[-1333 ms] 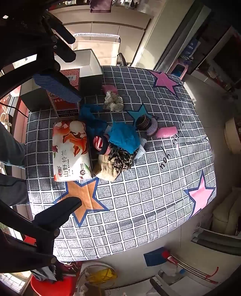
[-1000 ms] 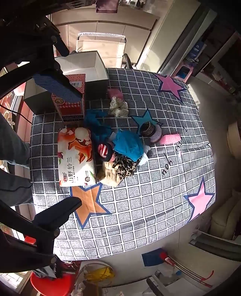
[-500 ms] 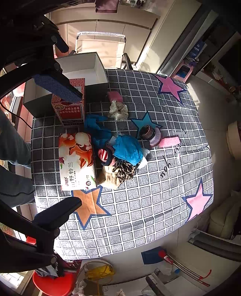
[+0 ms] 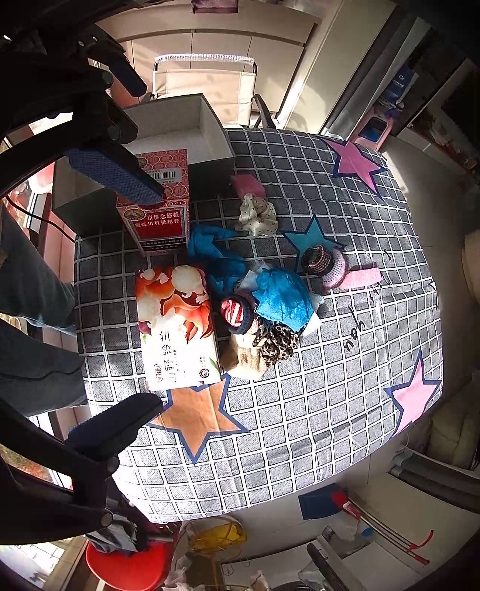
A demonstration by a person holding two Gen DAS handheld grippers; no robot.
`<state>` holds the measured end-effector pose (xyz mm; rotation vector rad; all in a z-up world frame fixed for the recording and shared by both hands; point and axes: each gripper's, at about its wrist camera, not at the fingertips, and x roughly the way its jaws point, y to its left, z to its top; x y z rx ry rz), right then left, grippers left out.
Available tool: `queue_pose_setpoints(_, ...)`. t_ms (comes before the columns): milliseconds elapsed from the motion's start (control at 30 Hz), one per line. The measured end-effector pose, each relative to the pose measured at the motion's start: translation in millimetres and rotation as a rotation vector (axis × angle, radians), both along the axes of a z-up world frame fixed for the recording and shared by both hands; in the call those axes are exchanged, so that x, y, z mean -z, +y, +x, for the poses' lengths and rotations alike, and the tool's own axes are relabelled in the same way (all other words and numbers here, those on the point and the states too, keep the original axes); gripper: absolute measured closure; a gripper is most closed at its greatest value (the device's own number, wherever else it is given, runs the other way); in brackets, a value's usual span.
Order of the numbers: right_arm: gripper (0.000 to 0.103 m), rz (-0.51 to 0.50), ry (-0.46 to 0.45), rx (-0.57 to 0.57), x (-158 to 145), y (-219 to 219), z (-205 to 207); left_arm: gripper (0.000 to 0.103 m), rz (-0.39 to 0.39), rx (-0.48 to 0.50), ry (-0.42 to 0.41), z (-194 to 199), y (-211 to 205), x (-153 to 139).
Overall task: Organize soft objects
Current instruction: 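Move both tools toward the pile of soft items on the bed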
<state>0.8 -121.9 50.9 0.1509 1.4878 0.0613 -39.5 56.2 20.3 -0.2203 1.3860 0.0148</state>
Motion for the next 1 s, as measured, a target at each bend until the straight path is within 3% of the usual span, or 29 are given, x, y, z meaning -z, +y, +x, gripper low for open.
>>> queue_pose_setpoints(1000, 0.0, 0.021, -0.047, -0.016, -11.2, 16.1, -13.0, 0.0, 0.046, 0.011, -0.06, -10.8, -1.2, -13.8)
